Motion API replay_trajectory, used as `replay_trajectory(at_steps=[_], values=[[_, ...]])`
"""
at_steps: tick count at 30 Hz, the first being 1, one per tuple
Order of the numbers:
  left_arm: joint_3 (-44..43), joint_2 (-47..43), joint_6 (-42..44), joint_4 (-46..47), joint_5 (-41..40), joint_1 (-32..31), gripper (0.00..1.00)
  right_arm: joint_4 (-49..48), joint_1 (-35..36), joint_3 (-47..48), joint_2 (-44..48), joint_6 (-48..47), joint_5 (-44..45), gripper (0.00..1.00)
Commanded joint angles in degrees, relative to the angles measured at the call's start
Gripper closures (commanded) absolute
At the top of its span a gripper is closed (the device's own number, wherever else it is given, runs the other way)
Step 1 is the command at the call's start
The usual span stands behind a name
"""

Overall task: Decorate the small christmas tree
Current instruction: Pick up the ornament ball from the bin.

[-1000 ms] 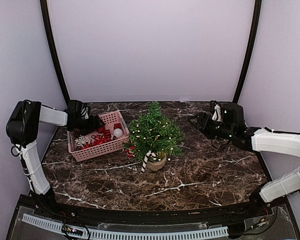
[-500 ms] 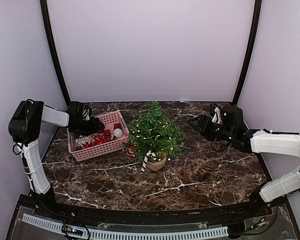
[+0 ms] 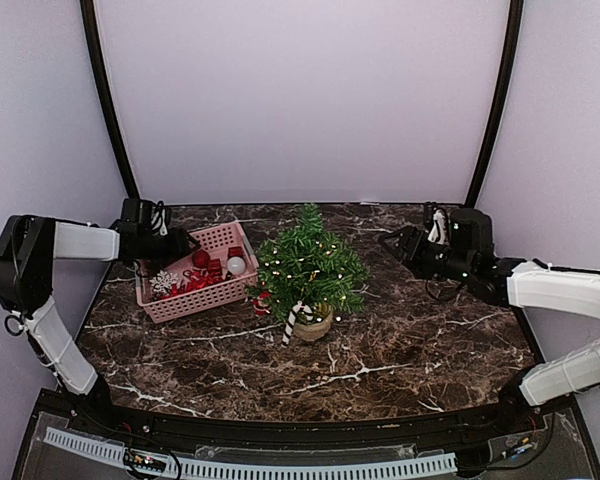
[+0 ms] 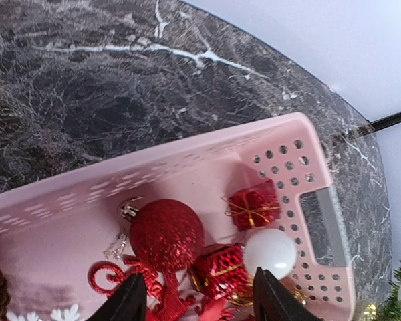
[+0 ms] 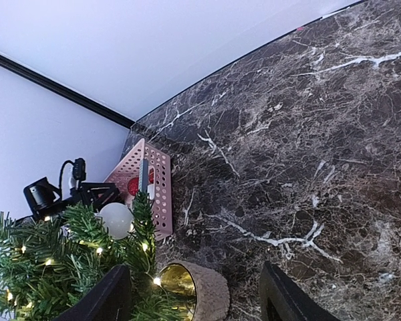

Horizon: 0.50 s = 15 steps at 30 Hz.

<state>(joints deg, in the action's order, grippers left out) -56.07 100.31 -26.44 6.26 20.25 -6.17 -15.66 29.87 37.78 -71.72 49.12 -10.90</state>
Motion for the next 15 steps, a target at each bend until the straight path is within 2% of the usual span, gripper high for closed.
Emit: replay_trajectory(at_steps=[1,3,6,11,15], values=[[3.73,-11.75,-0.05,0.34,-1.15,-0.12,0.44,0.76,-0.51,1.13,2.84,-1.62,0.23,0.34],[4.95,-15.71,1.27,-1.17,-2.57,-0.07,0.43,1.49,-0.56,1.45,3.66,-2.17,0.48,0.34],[5.01,-17.11,2.47,-3.80,-3.50,0.02,0.37,1.87,-0.51,1.52,4.56,-2.63,0.67,0.34],[0.72,-8.47,1.37,-3.80,0.36,0.01,0.35,0.58,-0.51,0.63,4.60,-2.20,0.06,0.34],[-1.54,-2.11,1.01,-1.83,0.49,-0.12,0.35,-0.38,-0.51,-0.30,4.92,-1.32,-0.45,0.34]])
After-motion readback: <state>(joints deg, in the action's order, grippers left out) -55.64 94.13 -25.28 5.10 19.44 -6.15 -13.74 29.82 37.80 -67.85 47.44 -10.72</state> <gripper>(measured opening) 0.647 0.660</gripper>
